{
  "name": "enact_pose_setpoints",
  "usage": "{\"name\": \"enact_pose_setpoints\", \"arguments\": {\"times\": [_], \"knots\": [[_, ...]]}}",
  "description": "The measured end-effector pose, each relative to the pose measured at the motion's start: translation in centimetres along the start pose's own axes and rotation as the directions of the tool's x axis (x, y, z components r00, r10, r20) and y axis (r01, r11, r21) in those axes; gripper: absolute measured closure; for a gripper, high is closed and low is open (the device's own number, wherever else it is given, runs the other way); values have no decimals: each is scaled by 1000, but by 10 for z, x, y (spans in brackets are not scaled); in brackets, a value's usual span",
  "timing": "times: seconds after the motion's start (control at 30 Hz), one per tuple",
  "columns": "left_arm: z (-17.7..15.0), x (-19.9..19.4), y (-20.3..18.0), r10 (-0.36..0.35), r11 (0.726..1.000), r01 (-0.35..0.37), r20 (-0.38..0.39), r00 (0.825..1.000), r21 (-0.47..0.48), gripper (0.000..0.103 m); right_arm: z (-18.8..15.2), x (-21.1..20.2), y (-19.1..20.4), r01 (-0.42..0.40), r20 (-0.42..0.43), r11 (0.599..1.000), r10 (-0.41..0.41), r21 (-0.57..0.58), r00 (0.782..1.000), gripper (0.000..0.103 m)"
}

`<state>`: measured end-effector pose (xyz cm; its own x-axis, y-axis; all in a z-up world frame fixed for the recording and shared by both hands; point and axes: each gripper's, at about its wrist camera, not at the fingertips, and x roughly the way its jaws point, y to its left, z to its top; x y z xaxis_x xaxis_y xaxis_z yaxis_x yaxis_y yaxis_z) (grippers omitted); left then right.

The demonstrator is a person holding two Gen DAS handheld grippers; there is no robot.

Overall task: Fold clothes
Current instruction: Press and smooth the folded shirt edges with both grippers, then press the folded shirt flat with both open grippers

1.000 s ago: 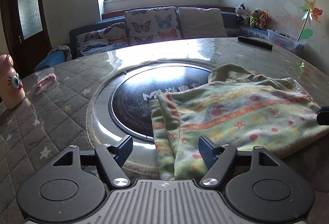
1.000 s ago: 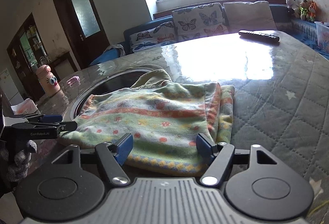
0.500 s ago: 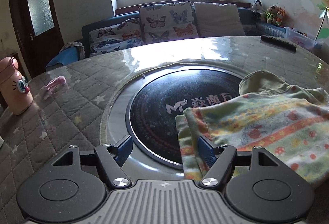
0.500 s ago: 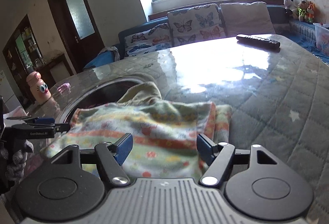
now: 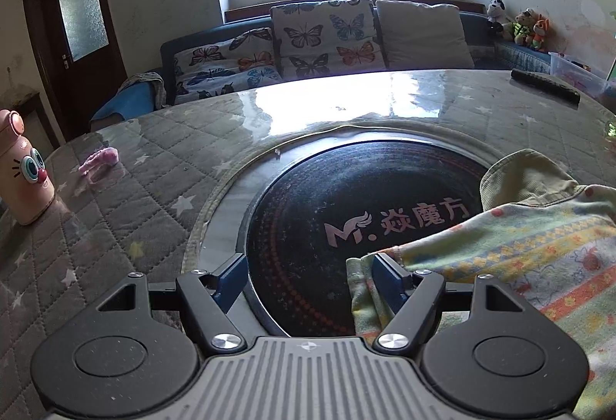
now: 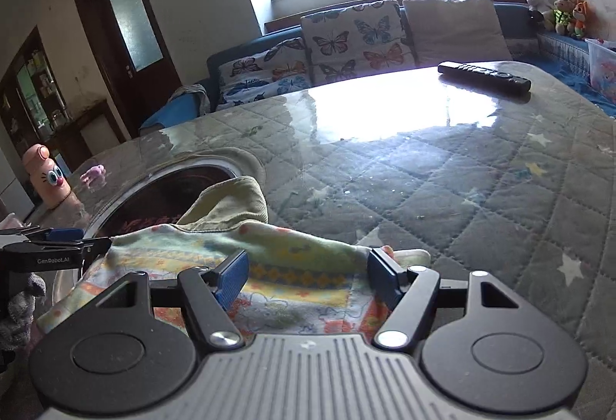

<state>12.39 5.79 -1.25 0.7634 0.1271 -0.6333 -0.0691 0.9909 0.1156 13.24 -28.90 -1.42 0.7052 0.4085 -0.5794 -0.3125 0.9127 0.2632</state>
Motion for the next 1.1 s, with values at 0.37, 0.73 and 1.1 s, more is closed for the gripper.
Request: {"name": "enact_pose_setpoints", "arguments": {"times": [0.37, 0.73, 1.1], "knots": [[3, -3, 0, 13, 1000, -13, -2, 1000, -14, 24, 0, -10, 8, 10, 30, 1000, -10, -29, 1000, 20], [-5, -28, -7, -23, 1000, 23, 33, 999, -4, 0, -19, -35, 18, 53, 69, 998, -50, -43, 996, 5], [-15, -46, -5, -48, 998, 50, 51, 998, -38, 0, -32, -54, 26, 93, 104, 995, -89, -30, 991, 0]]}}
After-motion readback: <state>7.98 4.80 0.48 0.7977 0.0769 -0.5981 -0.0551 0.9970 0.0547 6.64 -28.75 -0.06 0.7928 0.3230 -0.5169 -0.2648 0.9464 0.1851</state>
